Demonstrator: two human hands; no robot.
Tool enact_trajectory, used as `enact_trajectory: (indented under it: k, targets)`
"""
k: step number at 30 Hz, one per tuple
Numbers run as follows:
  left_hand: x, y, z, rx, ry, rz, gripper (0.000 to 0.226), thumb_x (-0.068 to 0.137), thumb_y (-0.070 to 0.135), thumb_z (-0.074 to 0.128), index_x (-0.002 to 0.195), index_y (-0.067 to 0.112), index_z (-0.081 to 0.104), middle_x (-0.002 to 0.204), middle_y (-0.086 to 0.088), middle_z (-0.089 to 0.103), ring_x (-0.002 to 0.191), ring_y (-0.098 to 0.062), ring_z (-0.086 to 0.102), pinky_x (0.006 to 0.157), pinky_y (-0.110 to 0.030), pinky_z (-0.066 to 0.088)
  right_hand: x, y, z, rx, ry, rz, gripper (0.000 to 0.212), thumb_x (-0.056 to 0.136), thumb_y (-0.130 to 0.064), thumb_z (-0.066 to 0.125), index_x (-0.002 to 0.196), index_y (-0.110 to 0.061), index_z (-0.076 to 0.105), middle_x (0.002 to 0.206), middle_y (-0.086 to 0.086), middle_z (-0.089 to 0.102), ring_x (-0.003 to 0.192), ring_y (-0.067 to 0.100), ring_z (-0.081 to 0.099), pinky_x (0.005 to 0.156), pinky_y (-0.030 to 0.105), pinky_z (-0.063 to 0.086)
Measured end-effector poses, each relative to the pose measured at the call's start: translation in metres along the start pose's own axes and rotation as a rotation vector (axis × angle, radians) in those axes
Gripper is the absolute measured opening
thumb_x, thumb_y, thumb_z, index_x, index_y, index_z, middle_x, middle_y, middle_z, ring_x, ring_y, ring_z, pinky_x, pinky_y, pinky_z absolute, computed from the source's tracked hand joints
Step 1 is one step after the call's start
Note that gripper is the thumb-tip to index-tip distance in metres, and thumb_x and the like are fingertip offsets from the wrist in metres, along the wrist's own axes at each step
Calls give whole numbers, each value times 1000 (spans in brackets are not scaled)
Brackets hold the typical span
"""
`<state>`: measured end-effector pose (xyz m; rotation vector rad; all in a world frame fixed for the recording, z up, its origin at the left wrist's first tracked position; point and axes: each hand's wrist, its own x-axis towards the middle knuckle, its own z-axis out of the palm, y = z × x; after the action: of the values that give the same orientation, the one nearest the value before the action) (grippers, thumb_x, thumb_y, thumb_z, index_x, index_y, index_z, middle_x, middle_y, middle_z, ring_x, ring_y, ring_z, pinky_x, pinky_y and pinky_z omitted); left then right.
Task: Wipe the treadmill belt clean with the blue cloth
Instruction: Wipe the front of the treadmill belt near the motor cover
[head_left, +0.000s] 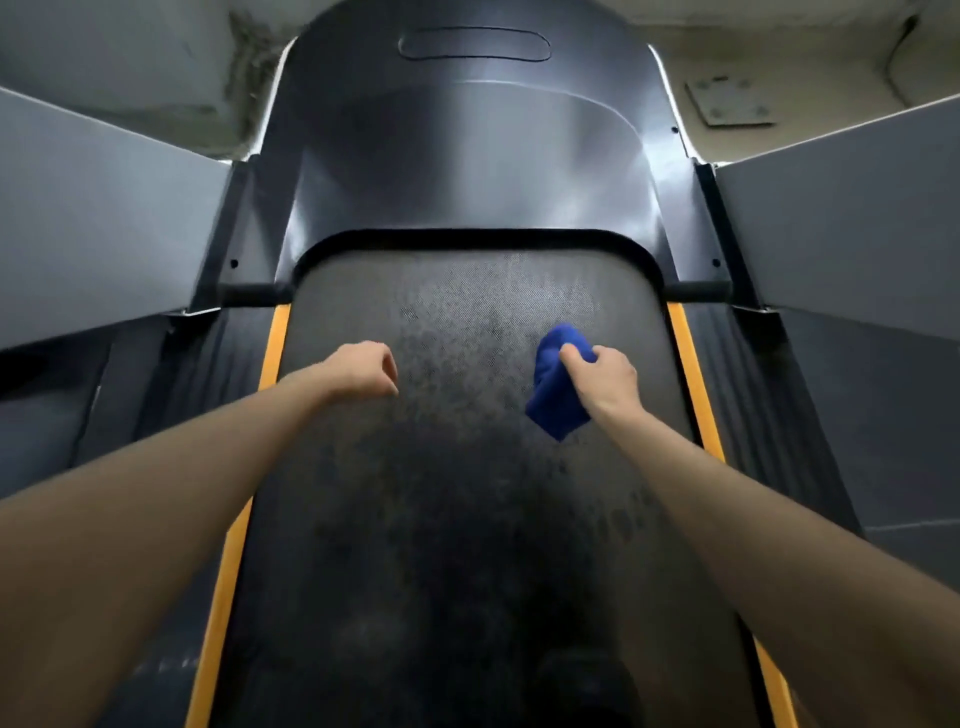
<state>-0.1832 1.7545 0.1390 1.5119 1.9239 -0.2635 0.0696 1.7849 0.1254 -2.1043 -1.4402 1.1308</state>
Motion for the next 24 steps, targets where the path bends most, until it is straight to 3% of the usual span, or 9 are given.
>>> enact_trajectory:
  k: [3, 5, 8, 10, 13, 16, 19, 22, 24]
  targets:
    - [66, -6, 9, -32, 199, -26, 29, 83, 14, 58, 112, 12, 59, 121, -12, 57, 112, -29, 53, 96, -35, 43, 71, -8, 22, 101, 235, -159, 31, 92, -29, 52, 69, -8, 49, 91, 14, 54, 87, 28, 49, 69, 24, 27]
    - [102, -13, 11, -44, 293, -52, 33, 81, 15, 56, 114, 14, 56, 124, -12, 52, 114, -31, 50, 99, -42, 41, 111, -20, 44, 103, 335, -295, 28, 91, -32, 54, 91, -3, 58, 120, 12, 55, 109, 28, 51, 85, 25, 33]
    - [134, -33, 2, -9, 369, -98, 44, 83, 15, 56, 126, 13, 47, 130, -12, 44, 121, -32, 43, 98, -42, 37, 147, -29, 96, -409, 199, -496, 50, 91, -49, 49, 113, -5, 61, 150, 6, 34, 137, 23, 31, 112, 39, 22]
    - [140, -55, -11, 5, 433, -140, 47, 83, 13, 55, 129, 8, 43, 134, -13, 40, 124, -34, 39, 98, -43, 36, 156, -30, 126, -618, 87, -604, 57, 92, -54, 43, 129, -12, 53, 156, 6, 22, 144, 21, 16, 116, 42, 10]
    - [144, -94, -26, -44, 466, -300, 53, 82, 6, 51, 130, -2, 33, 144, -22, 25, 130, -41, 29, 103, -47, 31, 168, -42, 152, -599, -17, -775, 55, 94, -46, 45, 143, -23, 35, 157, 1, 18, 145, 21, 12, 116, 44, 10]
    - [142, -122, -23, -122, 398, -453, 61, 82, 5, 52, 134, -8, 23, 147, -29, 14, 132, -46, 26, 107, -47, 27, 173, -33, 171, -785, -176, -850, 60, 95, -52, 34, 149, -27, 23, 158, -1, 14, 146, 24, 8, 115, 50, 8]
    - [139, -135, -14, -114, 400, -457, 61, 81, 4, 52, 134, -9, 23, 147, -27, 16, 119, -46, 44, 93, -45, 39, 180, -11, 180, -715, -38, -948, 60, 91, -47, 29, 142, -20, 42, 149, 4, 37, 138, 32, 32, 109, 56, 22]
    - [136, -140, -4, 27, 451, -451, 70, 84, 10, 52, 142, -3, 16, 154, -20, 11, 115, -41, 51, 86, -41, 44, 201, -26, 192, -502, 230, -696, 46, 92, -27, 44, 136, -13, 50, 143, 11, 46, 134, 35, 39, 107, 58, 23]
    - [138, -144, 1, 61, 482, -451, 74, 85, 13, 52, 146, 2, 10, 156, -15, 8, 116, -38, 52, 86, -40, 46, 198, -55, 218, -339, 284, -504, 47, 88, -15, 50, 134, -5, 50, 141, 18, 46, 132, 39, 39, 108, 57, 22]
